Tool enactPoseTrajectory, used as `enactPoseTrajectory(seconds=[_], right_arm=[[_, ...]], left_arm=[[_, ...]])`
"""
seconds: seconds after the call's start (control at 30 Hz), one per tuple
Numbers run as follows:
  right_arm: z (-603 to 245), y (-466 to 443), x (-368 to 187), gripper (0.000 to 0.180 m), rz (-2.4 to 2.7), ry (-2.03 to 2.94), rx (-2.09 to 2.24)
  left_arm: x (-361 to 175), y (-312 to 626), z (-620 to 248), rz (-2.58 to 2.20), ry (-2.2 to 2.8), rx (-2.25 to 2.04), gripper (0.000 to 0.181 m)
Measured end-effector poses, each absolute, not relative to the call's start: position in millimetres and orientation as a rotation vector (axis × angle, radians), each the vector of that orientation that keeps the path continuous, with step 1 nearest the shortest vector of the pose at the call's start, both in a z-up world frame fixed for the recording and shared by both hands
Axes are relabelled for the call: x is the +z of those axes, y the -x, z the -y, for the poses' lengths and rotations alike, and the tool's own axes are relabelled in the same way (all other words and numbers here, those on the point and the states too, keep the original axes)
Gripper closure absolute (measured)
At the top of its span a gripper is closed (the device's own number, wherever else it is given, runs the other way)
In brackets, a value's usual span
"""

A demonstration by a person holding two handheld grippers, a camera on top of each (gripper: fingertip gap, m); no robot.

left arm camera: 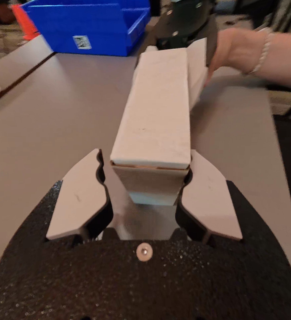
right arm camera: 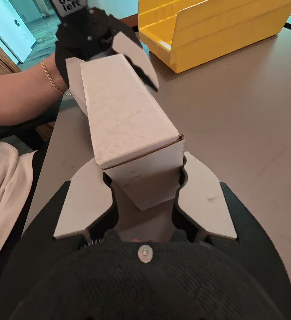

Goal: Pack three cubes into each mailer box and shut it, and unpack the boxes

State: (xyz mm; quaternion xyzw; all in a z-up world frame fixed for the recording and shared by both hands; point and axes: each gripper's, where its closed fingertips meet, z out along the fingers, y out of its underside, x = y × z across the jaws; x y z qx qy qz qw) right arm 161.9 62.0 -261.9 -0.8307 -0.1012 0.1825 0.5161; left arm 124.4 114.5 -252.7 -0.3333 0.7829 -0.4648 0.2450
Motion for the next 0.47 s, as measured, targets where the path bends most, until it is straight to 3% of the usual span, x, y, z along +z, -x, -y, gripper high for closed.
enactPoseTrajectory(seconds=[0.1,0.23,0.47], right_arm=[[-61,-161,-262,0.103,0.226,1.997,0.428],[-63,-160,-262,0.103,0.208,1.999,0.413],[-73,-157,-262,0.103,0.148,2.002,0.368]], left_arm=[[-219,-119,-123,-2.017,0.938,-1.13,0.091],[-175,-121,-92,-1.951,0.752,-0.839,0.12],[-194,-151,-31,-2.027,0.405,-0.37,0.153]])
